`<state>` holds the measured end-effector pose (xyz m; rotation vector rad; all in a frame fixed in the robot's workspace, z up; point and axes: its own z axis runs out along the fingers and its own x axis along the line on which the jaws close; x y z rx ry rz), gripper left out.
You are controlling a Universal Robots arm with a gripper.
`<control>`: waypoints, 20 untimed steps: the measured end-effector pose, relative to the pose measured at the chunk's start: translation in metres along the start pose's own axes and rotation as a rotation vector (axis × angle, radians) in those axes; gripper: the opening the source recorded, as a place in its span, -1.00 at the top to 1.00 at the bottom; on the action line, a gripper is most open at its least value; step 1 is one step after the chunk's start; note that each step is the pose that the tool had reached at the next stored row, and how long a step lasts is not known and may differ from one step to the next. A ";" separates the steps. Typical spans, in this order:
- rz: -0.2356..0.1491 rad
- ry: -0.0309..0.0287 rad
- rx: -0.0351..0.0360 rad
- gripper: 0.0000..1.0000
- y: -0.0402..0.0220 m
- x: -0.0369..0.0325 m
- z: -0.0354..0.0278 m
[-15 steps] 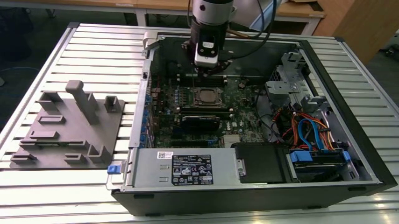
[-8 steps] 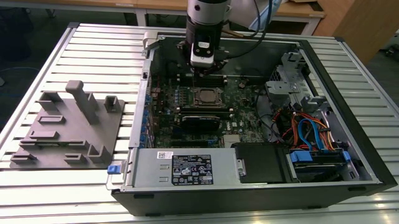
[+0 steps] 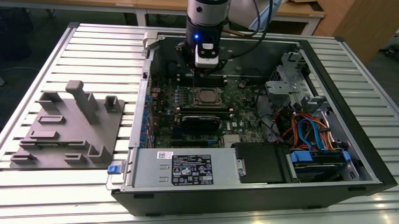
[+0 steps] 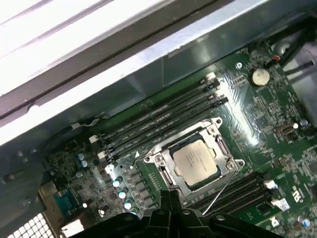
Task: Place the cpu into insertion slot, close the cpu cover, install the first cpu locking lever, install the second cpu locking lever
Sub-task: 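Install the first cpu locking lever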
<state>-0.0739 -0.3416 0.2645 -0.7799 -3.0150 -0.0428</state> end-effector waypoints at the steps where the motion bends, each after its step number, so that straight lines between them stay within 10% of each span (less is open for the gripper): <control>1: -0.002 0.0050 -0.0099 0.80 0.0000 0.0000 0.0002; 4: -0.009 0.0154 -0.0314 0.80 -0.0009 0.0009 0.0008; 20: -0.154 0.0082 -0.0334 0.80 -0.0013 0.0013 0.0022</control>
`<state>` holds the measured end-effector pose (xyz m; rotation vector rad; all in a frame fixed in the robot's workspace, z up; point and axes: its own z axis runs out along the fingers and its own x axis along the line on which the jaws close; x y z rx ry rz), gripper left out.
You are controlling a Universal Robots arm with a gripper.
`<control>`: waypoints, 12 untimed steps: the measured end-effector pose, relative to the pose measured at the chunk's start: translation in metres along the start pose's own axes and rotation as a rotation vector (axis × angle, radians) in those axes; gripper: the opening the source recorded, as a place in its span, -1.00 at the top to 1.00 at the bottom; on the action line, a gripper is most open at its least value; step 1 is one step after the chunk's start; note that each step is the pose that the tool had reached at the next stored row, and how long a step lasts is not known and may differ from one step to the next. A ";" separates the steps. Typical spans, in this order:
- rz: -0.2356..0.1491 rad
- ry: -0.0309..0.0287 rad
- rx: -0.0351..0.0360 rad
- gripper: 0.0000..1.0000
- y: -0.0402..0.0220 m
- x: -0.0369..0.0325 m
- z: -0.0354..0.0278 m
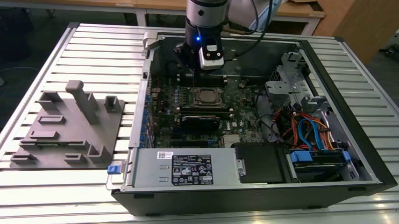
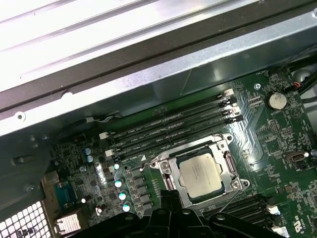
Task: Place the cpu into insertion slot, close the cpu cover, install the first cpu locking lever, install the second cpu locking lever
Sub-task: 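Install the first cpu locking lever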
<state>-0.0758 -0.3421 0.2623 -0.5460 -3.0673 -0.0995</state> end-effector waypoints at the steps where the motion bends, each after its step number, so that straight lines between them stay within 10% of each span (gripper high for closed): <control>1: 0.000 0.0000 0.0000 0.80 0.0000 0.0000 0.0000; 12: -0.023 -0.0015 -0.0003 0.80 -0.0001 0.0000 0.0006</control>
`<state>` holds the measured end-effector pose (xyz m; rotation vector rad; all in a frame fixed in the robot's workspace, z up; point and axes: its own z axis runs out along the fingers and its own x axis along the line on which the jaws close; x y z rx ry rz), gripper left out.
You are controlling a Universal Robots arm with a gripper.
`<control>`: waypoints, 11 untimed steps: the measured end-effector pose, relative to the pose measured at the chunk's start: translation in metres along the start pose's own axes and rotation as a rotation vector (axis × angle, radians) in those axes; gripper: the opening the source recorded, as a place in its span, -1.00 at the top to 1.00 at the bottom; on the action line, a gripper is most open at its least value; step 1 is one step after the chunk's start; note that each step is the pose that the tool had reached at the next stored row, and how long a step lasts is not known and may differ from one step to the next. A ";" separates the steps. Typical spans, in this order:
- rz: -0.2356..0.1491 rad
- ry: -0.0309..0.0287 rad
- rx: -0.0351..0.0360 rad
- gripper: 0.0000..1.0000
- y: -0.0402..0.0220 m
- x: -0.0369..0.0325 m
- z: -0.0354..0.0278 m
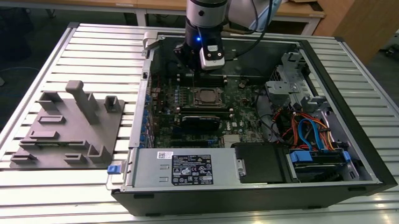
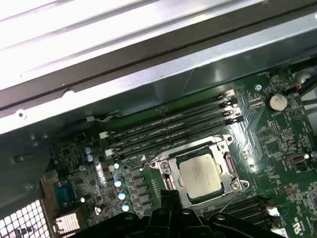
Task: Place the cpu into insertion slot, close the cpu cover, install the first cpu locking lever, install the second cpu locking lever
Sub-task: 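Install the first cpu locking lever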
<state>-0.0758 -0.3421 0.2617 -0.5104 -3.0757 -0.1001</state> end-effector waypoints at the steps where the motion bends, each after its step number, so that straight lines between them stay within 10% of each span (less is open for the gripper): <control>1: -0.015 0.0001 0.0004 0.80 0.0000 0.0000 0.0002; 11: -0.050 -0.0123 -0.0031 0.80 -0.0048 0.0138 0.0015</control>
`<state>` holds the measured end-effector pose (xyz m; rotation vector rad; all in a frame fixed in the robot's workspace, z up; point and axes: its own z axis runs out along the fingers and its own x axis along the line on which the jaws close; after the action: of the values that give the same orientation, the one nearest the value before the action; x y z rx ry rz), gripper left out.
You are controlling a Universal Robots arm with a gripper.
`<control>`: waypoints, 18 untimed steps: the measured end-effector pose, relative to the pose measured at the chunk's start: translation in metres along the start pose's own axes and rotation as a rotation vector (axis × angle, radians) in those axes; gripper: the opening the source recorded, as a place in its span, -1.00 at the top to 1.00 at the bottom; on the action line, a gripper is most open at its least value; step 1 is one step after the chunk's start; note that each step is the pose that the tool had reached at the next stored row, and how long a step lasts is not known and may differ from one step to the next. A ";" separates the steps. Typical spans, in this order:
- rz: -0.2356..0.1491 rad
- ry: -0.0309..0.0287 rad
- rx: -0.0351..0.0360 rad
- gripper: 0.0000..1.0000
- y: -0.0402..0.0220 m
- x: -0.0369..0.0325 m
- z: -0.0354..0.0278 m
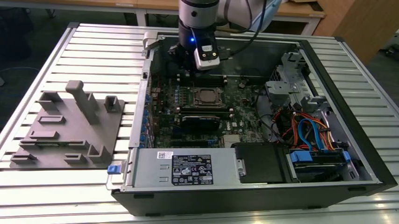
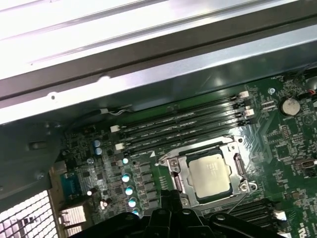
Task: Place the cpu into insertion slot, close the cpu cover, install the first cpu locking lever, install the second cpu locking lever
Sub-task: 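Install the first cpu locking lever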
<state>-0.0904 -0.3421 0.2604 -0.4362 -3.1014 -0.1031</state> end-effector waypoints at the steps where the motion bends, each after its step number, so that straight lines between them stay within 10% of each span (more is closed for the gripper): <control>1: 0.000 -0.0007 -0.0002 0.80 -0.0002 0.0008 0.0000; 14: -0.001 -0.0009 -0.0002 0.80 -0.0003 0.0012 0.0000; 18: -0.058 0.0028 0.0008 0.80 -0.0004 0.0013 0.0004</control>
<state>-0.0917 -0.3421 0.2600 -0.3452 -3.1120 -0.1028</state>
